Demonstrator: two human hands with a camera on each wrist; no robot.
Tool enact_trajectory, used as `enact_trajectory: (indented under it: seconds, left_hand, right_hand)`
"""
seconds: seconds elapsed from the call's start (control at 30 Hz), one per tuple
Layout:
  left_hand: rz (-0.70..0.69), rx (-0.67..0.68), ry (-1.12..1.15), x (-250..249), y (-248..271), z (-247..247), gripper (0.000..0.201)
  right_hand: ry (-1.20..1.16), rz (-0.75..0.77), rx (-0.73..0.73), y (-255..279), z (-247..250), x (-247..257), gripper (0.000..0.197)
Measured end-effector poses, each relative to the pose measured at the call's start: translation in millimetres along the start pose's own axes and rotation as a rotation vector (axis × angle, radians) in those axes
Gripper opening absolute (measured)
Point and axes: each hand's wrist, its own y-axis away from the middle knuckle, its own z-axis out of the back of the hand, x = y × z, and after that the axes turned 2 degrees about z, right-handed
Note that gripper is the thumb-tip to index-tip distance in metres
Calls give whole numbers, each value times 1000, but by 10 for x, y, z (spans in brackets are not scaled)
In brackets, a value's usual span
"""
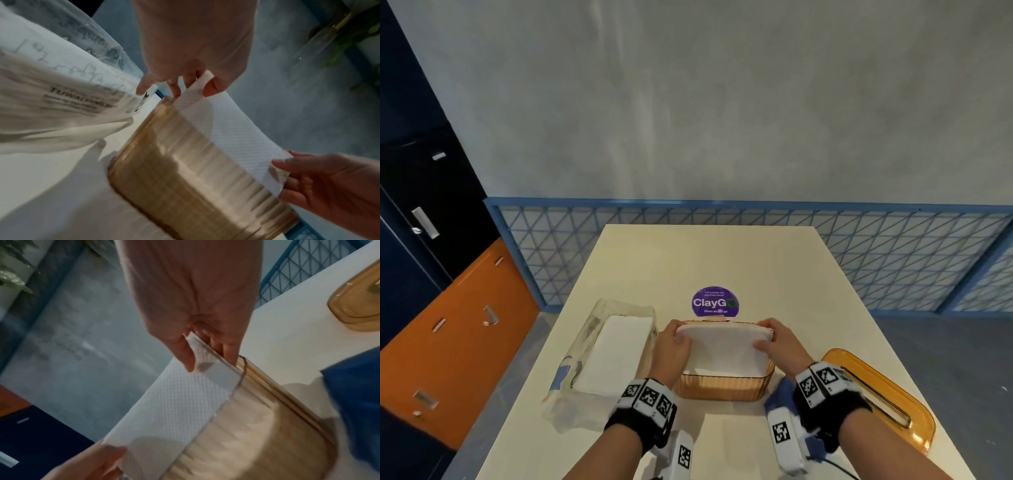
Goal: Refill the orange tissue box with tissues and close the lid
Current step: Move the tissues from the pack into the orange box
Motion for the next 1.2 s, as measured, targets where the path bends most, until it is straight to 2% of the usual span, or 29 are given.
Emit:
enact_trajectory:
  seconds: [0.07,0.17,0.27,0.37,0.5,0.6,0.7,0.83,0.97,1.0,1.07,1.2]
  left_hand:
    - [-33,5,-100,50,-18,-33,23]
    - [-71,-5,-127,64,-32,-44,20]
    - [-69,-47,-76,30,-51,-29,20]
    - [-12,-110,-104,-25,-77,-27,27]
    - [115,-40,-438,-49,-140,-73,52]
    - [129,27,-702,-72,-196,-120,68]
    - [96,36,-869,-88,-250,-172,74]
    - [15,22,-936,12,-270,-256,70]
    - [-142,-79,-1066,58,-234,-304,50]
    - [-187,-48,-1074,68,-240,-316,43]
    - [-236,109,-1037,112,-276,-344,37]
    - [-105,394,-925,163,-364,-318,48]
  right_hand:
    - [115,-5,0,19,-44,-34,22]
    - [205,17,-15,18,-71,3,19]
    - [195,20,-46,-17,-46,41,18]
    - [100,-52,-67,-67,-35,62,23]
    - [199,-123,-44,-95,-102,45,42]
    - [331,-131,-4,-85,-160,92,53]
    - [419,-139,-18,-68,-200,137,57]
    - [598,-55,13,-12,-284,141,57]
    - [857,170,-51,76,-328,150,54]
    - [904,209,-61,75,-326,152,49]
    - [991,243,12,50,-320,156,40]
    - [1126,122,285,-39,-300,140,48]
